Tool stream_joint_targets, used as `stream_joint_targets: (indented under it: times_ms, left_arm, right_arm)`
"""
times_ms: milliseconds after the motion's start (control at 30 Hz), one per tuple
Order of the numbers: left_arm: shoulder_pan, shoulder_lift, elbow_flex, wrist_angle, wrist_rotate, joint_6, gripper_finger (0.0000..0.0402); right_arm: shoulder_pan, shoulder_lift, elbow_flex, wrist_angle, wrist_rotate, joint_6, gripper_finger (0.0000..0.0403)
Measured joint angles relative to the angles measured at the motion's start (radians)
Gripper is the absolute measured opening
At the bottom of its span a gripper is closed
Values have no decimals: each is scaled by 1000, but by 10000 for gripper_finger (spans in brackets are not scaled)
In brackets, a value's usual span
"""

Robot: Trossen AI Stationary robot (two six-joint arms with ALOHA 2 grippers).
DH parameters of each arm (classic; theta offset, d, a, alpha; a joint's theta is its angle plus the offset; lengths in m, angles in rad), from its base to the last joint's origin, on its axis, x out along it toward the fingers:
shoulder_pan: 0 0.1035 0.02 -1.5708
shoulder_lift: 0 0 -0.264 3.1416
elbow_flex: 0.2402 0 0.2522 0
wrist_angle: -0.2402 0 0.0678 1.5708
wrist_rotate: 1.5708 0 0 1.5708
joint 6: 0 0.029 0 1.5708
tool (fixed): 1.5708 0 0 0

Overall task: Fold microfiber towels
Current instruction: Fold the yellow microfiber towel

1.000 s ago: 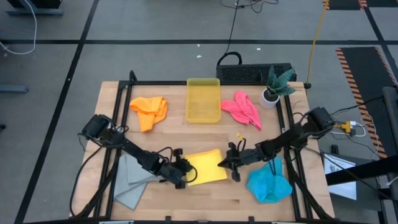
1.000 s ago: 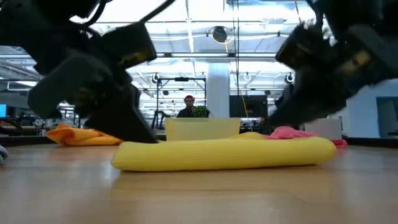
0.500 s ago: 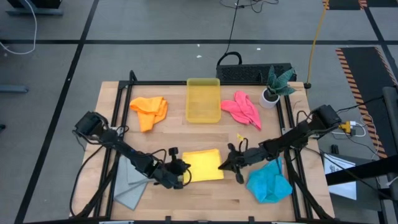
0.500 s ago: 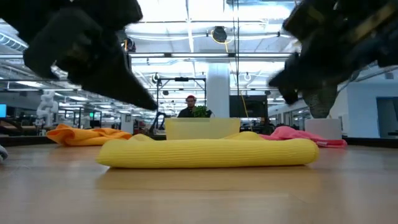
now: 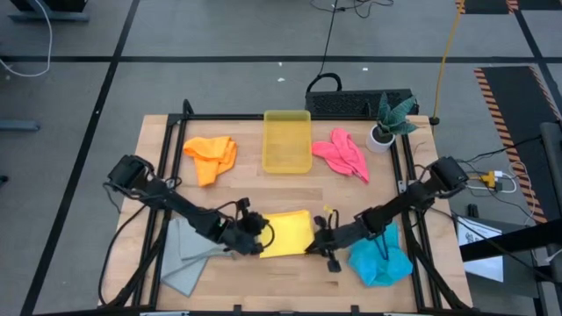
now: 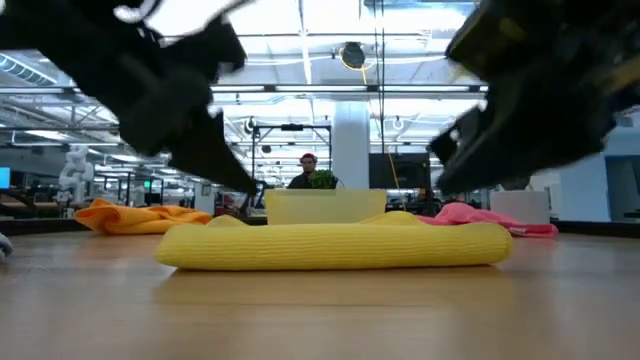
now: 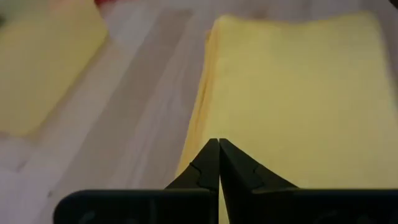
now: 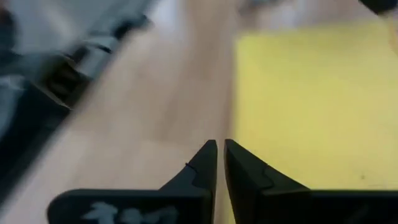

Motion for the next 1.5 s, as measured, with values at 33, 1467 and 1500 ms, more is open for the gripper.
stream_joint_targets:
  times_ms: [33,1467,1500]
  left_arm:
    - [11,7,-10,2,19,-10,4]
    - [-98,116,-43,476,125,-110,8]
    - [-100,116,-43,514,89,-70,5]
  right_arm:
    - [-8,7,1,-19,1,15,24]
    - [-184,-261,-4,-620,209,61,8]
    - [-175,-277,-4,-590,209,66,8]
